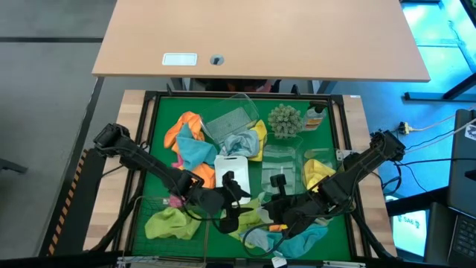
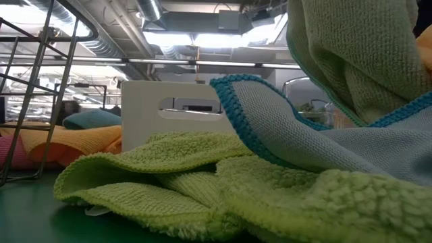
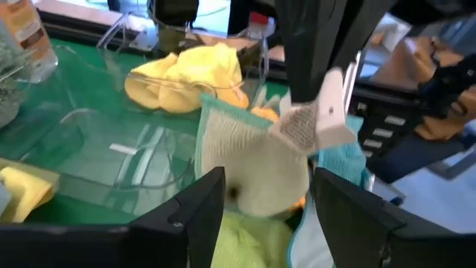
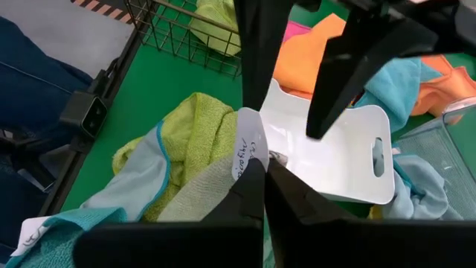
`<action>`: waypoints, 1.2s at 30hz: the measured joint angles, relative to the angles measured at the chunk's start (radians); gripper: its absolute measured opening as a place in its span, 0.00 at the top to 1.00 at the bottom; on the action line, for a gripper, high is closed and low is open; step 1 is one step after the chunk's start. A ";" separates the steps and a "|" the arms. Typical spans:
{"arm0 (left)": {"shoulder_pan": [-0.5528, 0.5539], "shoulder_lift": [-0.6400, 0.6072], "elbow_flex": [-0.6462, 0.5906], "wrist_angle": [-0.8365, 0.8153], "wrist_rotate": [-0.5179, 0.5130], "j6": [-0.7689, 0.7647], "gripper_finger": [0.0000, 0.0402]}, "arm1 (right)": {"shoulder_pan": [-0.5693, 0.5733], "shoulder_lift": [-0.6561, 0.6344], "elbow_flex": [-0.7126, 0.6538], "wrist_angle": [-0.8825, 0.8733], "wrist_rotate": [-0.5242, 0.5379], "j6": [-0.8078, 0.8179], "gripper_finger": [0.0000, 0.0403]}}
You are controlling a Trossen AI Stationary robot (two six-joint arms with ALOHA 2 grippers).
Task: Sort microfiber towel by color & place in baskets
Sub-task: Put the light green microfiber towel into the gold wire basket
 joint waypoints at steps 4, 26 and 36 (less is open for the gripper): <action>0.009 0.040 -0.001 0.066 0.006 0.001 0.51 | 0.000 0.000 0.000 0.002 0.036 -0.001 1.00; 0.076 0.105 -0.002 0.176 0.018 0.054 0.89 | -0.001 0.000 0.000 -0.004 0.053 0.000 1.00; 0.077 0.094 -0.002 0.161 -0.042 0.123 0.99 | -0.001 0.000 0.000 0.002 0.027 0.010 0.87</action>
